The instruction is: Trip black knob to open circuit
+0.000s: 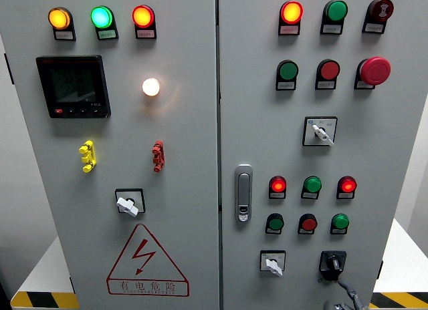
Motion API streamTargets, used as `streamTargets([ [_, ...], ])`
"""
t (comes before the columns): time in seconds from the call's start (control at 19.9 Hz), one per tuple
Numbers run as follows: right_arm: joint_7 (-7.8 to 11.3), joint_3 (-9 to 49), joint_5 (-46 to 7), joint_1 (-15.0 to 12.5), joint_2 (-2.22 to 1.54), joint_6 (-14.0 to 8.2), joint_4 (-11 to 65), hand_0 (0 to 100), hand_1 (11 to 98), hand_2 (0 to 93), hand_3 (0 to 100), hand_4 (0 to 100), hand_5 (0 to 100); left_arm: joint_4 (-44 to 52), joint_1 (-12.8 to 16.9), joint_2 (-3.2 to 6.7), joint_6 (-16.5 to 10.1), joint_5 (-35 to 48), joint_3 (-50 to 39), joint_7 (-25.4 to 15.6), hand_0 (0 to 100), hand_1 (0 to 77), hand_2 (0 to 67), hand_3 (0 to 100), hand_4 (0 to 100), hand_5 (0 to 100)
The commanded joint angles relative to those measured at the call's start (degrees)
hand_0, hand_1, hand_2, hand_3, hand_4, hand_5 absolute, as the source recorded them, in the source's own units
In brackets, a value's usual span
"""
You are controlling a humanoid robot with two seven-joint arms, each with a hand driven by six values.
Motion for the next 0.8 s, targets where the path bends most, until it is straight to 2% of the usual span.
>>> streamTargets([
  [0.0,0.00,0.02,0.16,1.31,0.00,0.00,-1.14,72,50.6,5.7,66,70,82,0.01,0.00,0.00,0.00,0.00,0.00,0.00,0,4.0,12.7,21,7,2],
  [0.3,0.00,-0.07,0.17,2.54,0.00,0.00,-1.93,72,50.1,5.6,66,69,82,-0.08,0.00,0.00,0.00,0.00,-0.08,0.00,0,3.7,12.7,21,7,2],
  [0.35,0.00,-0.16,0.25,2.54,0.09,0.00,-1.84,73,50.0,5.6,66,69,82,0.01,0.00,0.00,0.00,0.00,0.00,0.00,0,3.7,12.7,21,7,2],
  [0.4,0.00,-0.16,0.25,2.54,0.52,0.00,-1.84,73,50.0,5.6,66,69,82,0.01,0.00,0.00,0.00,0.00,0.00,0.00,0,3.7,12.7,21,7,2],
  [0.5,0.00,-0.16,0.25,2.54,0.61,0.00,-1.67,73,49.7,5.6,66,69,82,0.01,0.00,0.00,0.00,0.00,0.00,0.00,0,3.6,12.7,21,7,2],
  [0.65,0.00,-0.33,0.25,2.46,1.23,-0.09,-1.58,73,49.5,5.6,66,69,82,0.01,0.00,0.00,0.00,0.00,0.00,0.00,0,3.7,12.7,21,7,2],
  [0.75,0.00,-0.60,0.17,2.28,1.23,-0.09,-1.41,73,49.4,5.7,66,69,82,0.01,0.00,0.00,0.00,0.00,0.00,0.00,0,3.8,12.7,21,7,2],
])
